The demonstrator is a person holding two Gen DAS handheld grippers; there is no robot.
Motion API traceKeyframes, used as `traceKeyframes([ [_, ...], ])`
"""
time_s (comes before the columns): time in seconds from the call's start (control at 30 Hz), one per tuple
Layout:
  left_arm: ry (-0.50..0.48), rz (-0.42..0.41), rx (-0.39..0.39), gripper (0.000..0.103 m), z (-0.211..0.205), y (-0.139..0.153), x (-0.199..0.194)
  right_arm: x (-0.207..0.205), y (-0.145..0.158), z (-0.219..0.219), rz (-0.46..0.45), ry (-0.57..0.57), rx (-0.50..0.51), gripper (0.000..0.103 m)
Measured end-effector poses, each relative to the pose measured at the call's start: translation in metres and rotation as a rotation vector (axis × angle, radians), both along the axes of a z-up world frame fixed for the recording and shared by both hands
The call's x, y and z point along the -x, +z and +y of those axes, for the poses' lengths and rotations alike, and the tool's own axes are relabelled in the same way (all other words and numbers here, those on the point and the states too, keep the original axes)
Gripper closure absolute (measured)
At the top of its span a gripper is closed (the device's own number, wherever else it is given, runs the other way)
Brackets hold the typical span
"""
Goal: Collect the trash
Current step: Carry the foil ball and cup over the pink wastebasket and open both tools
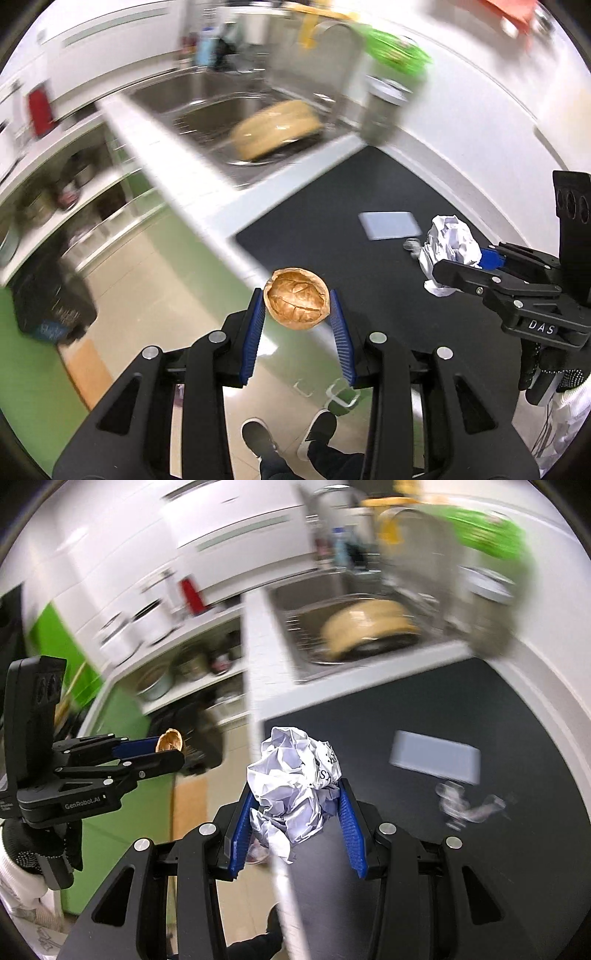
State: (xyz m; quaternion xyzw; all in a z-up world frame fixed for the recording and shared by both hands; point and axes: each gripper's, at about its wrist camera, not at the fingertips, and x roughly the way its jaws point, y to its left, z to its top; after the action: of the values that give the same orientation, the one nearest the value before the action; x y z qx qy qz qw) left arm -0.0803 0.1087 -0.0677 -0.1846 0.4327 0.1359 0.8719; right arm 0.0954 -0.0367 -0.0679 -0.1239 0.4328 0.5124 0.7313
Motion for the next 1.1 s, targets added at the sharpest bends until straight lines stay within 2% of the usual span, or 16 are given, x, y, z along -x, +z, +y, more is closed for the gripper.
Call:
traceKeyframes([
  [0.2,0.165,0.021,0.031,0.067,0.049,-0.02,0.066,0.046,-0.014,0.079,0.006,0.171,0.023,0.061],
  [0.33,0.268,0.052,0.072,0.067,0.082,-0.051,0.104,0.078,-0.041,0.129,0.02,0.263,0.064,0.061],
  [0.5,0.356,0.09,0.132,0.067,0.115,-0.102,0.13,0.11,-0.086,0.186,0.038,0.353,0.141,0.061],
  [0.63,0.414,0.135,0.193,0.067,0.142,-0.164,0.145,0.127,-0.136,0.22,0.054,0.397,0.202,0.061],
  [0.8,0.458,0.175,0.26,0.067,0.172,-0.252,0.161,0.144,-0.216,0.255,0.072,0.423,0.278,0.061],
  [1.0,0.481,0.216,0.341,0.067,0.202,-0.384,0.168,0.147,-0.31,0.28,0.085,0.43,0.332,0.061],
  [1.1,0.498,0.222,0.371,0.067,0.212,-0.432,0.172,0.149,-0.357,0.287,0.102,0.428,0.362,0.061],
])
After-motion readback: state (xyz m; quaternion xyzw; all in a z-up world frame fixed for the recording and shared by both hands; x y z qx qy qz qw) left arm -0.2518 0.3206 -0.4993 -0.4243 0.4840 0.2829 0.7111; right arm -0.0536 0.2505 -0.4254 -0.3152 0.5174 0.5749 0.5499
